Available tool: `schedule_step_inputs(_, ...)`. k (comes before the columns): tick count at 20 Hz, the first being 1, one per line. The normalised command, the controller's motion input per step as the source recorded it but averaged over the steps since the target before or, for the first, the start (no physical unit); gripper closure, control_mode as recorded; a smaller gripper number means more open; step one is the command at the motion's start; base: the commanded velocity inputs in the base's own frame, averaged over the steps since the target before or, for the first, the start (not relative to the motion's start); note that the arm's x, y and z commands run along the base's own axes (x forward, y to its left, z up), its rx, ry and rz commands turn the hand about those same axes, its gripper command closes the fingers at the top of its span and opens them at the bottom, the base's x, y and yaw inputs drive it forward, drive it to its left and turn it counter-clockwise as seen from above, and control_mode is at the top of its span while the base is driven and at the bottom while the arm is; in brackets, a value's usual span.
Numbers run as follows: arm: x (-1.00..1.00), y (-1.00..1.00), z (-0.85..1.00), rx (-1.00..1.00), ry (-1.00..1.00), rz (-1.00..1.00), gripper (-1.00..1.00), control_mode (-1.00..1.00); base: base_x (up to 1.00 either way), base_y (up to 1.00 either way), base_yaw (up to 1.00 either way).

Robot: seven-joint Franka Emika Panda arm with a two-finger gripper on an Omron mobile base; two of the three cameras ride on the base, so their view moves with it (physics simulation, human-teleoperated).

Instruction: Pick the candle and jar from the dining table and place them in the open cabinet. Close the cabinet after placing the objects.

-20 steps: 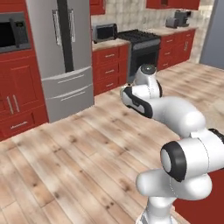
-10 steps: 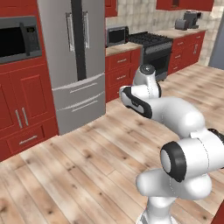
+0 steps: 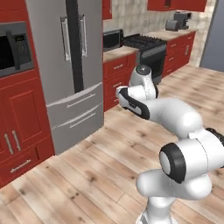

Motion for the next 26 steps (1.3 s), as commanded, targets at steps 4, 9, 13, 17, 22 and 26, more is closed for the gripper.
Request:
schedule_step_inputs(4, 0.00, 0.00, 0.00, 0.00, 0.00, 0.00, 1.00, 1.00, 0.98, 0.00, -0.38)
schedule_step_inputs(9, 0.00, 0.00, 0.00, 0.00, 0.00, 0.00, 1.00, 1.00, 0.87, -0.08, -0.39)
schedule_step_inputs(13, 0.00, 0.00, 0.00, 0.00, 0.00, 0.00, 1.00, 1.00, 0.95, -0.02, -0.33)
schedule_step_inputs(17, 0.00, 0.00, 0.00, 0.00, 0.00, 0.00, 1.00, 1.00, 1.00, -0.14, -0.19)
schedule_step_inputs(22, 0.00, 0.00, 0.00, 0.00, 0.00, 0.00, 1.00, 1.00, 1.00, -0.31, -0.06)
schedule_step_inputs(26, 0.00, 0.00, 0.00, 0.00, 0.00, 0.00, 1.00, 1.00, 1.00, -0.44, 0.00)
